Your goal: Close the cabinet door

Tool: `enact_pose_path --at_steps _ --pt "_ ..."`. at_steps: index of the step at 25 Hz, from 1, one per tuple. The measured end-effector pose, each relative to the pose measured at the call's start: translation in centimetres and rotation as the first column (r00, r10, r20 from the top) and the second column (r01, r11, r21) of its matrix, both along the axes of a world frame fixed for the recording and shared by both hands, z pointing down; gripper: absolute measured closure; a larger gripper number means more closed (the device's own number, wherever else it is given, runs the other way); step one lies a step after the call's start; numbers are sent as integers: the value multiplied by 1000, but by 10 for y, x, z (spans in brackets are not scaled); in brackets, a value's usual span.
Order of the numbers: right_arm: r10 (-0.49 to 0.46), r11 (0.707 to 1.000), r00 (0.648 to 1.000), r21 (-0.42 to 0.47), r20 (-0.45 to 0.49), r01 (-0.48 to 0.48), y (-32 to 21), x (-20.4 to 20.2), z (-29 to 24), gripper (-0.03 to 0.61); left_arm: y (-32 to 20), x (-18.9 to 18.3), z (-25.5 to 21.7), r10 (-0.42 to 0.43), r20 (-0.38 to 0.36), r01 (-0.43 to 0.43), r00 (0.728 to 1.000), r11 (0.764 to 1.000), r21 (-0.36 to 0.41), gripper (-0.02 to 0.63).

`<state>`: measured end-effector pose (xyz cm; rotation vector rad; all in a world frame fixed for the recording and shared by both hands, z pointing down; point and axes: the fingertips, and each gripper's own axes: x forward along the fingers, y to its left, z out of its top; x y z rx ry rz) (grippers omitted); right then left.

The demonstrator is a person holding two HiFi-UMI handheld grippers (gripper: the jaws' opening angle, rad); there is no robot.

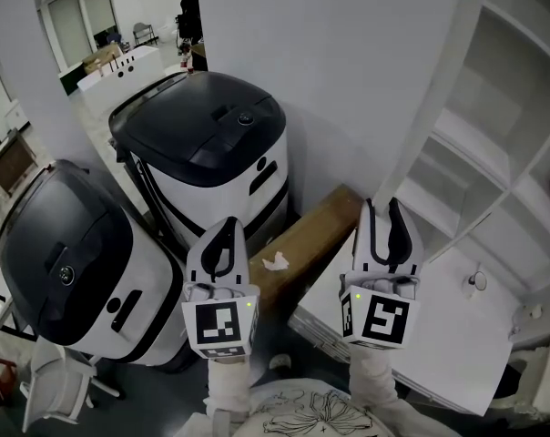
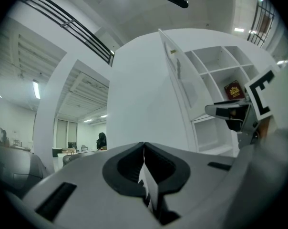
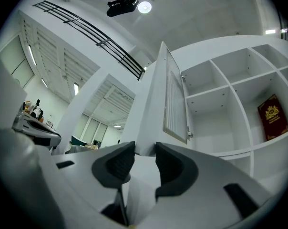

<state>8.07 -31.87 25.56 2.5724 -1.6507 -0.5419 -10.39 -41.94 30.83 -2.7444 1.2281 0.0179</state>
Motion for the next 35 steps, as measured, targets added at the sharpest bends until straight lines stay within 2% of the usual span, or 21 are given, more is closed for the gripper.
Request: enact_pose_path --at_steps 14,35 --pt "50 999 999 3 4 -50 42 20 1 474 24 37 6 89 1 -89 996 996 -12 609" --pt "171 985 985 30 28 -172 93 59 2 508 47 101 10 247 15 -247 969 969 -20 609"
